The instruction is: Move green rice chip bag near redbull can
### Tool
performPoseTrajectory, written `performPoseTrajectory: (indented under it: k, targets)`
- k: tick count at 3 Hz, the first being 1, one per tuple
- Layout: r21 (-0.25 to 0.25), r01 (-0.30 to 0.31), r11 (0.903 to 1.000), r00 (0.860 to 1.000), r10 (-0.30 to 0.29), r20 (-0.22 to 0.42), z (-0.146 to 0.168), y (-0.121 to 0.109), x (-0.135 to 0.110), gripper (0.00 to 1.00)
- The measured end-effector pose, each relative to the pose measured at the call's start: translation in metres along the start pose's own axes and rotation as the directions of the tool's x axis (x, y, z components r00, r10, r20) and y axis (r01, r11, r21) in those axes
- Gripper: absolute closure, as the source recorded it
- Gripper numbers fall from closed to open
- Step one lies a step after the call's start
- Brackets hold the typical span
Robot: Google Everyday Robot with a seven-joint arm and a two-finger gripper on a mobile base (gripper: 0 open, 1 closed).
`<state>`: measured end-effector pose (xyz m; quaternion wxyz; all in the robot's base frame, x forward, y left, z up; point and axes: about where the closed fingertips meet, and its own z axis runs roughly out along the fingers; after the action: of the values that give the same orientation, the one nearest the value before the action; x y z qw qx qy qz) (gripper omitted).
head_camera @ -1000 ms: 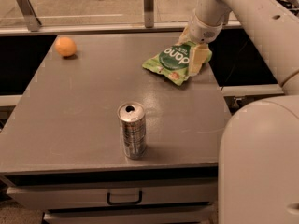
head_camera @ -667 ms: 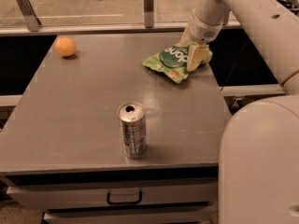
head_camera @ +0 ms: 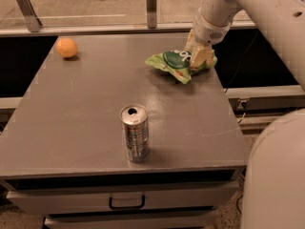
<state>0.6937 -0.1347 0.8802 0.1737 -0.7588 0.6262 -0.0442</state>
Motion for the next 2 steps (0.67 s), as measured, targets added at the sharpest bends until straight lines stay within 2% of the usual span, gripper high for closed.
performPoseTrajectory:
  k: [1, 2]
  targets:
    - [0.045, -0.003, 0.9990, 0.997, 0.000, 0.074, -0.032, 0.035, -0.023, 1.00]
    - [0.056, 0.005, 0.9984, 0.993, -0.012, 0.120, -0.049, 0.067, -0.040, 1.00]
